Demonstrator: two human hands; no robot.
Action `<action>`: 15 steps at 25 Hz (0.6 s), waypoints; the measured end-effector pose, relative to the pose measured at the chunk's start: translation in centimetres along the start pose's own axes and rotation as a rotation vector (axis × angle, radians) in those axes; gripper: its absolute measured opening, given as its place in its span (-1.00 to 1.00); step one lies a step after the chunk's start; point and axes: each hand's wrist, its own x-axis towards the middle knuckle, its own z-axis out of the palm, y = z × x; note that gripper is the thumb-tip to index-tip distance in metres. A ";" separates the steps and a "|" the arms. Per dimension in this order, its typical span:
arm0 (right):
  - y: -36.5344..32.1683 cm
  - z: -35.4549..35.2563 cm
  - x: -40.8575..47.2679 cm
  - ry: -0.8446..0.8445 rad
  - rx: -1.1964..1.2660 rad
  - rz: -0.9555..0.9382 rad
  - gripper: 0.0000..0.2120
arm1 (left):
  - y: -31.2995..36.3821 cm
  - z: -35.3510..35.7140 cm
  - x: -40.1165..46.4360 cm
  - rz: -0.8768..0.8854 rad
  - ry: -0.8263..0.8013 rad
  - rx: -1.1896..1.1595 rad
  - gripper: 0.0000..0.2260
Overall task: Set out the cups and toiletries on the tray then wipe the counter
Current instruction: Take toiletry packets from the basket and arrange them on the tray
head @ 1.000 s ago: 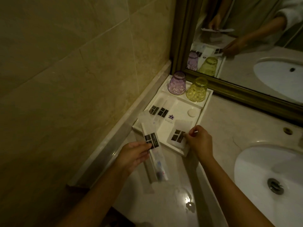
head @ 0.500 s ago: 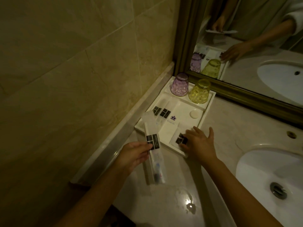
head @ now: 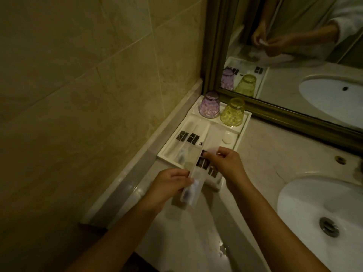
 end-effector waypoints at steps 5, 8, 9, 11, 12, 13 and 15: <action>-0.9 -1.0 5.0 0.086 0.102 0.150 -0.94 | -0.1 1.0 1.9 0.059 0.085 -0.066 -0.77; -0.3 -0.5 8.7 0.118 0.147 0.234 -0.84 | 0.5 1.7 4.3 0.169 0.192 0.120 -0.79; 0.0 -0.3 9.9 0.143 0.120 0.245 -0.80 | 0.5 1.8 5.1 0.225 0.221 0.236 -0.80; 0.6 0.3 11.8 0.171 0.027 0.255 -0.60 | 0.5 1.8 6.7 0.319 0.265 0.509 -0.85; 0.9 0.5 12.5 0.176 -0.015 0.260 -0.51 | 0.5 1.8 7.4 0.350 0.284 0.633 -0.89; 1.2 0.7 13.0 0.179 -0.051 0.257 -0.45 | 0.5 1.7 8.0 0.374 0.307 0.745 -0.91; 1.9 1.1 13.5 0.180 -0.126 0.227 -0.39 | 0.5 1.4 8.8 0.416 0.358 0.933 -0.87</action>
